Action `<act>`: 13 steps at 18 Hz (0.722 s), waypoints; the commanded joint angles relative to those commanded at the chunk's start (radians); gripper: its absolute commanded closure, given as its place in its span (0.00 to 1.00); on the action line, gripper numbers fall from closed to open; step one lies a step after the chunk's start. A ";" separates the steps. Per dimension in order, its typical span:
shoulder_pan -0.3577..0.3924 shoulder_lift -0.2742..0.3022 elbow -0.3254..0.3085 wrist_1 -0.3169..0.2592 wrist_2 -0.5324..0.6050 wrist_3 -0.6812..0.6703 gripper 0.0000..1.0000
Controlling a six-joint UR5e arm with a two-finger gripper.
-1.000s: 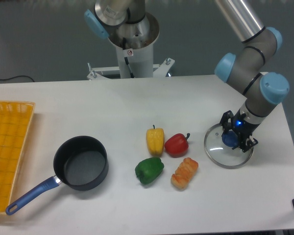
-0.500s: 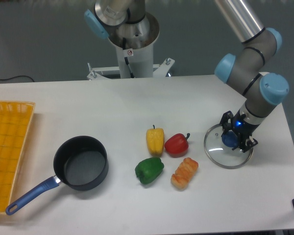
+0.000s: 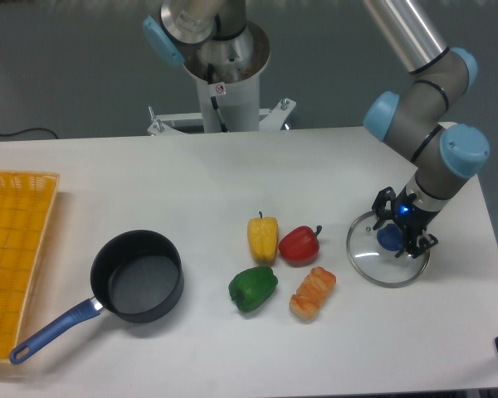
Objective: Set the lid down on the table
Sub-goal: 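Hold the lid on the table and open the gripper, then raise the open gripper up off the lid knob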
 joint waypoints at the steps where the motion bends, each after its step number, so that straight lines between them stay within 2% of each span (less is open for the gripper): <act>1: 0.000 0.000 0.000 0.002 0.000 0.003 0.00; 6: -0.003 0.017 -0.009 -0.002 0.008 0.005 0.00; 13: -0.014 0.110 -0.034 -0.005 0.017 0.006 0.00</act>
